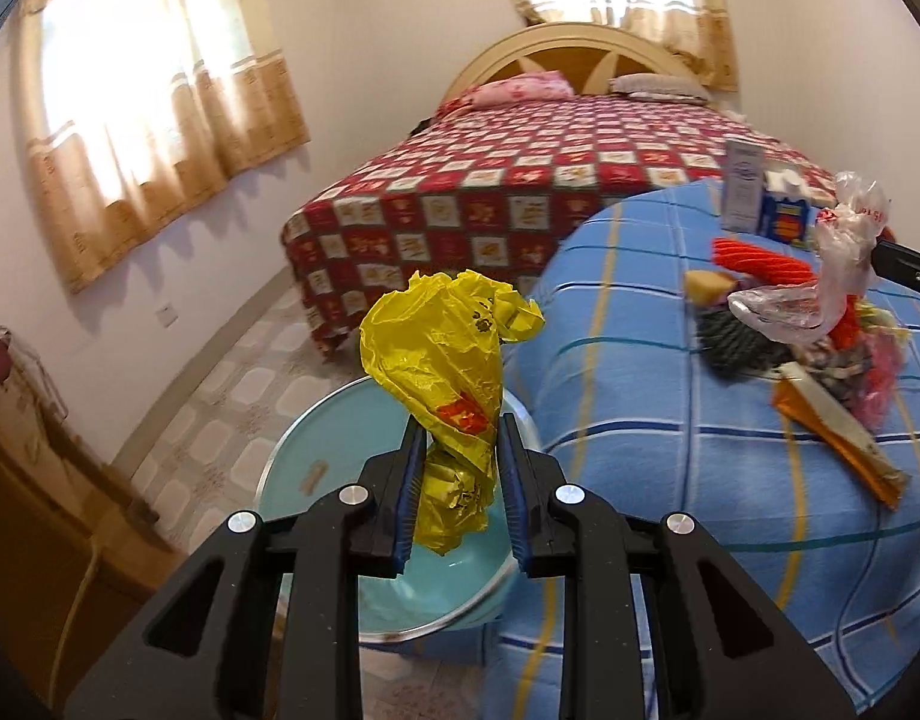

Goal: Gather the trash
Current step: 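Carry the yellow bag over the wastebasket with the left tool while the right tool holds a clear bag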

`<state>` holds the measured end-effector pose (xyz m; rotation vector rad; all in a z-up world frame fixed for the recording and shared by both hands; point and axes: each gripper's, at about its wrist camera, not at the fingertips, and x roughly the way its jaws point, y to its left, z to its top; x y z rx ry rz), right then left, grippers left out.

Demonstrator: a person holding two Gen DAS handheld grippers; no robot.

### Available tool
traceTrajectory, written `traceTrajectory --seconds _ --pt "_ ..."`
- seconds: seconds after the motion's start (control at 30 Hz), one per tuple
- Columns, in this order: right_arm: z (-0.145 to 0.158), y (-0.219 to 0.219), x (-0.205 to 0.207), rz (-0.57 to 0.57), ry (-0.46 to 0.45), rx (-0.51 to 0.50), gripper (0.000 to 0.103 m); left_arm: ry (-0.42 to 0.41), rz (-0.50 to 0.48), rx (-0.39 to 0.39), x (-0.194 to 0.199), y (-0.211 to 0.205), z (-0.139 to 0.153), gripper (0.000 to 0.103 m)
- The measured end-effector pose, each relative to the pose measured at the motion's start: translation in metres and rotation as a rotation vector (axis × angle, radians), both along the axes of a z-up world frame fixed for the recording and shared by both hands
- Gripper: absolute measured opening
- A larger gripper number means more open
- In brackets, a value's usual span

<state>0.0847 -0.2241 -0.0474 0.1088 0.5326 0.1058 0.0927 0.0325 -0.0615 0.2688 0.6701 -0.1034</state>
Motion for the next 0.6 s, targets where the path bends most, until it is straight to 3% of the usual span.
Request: traceTrajectory --seconds 0.6 --pt "-0.012 0.098 0.057 0.203 0.061 -0.027 0.002 0.081 0.227 0.048 0.024 0.066 -0.018 0.024"
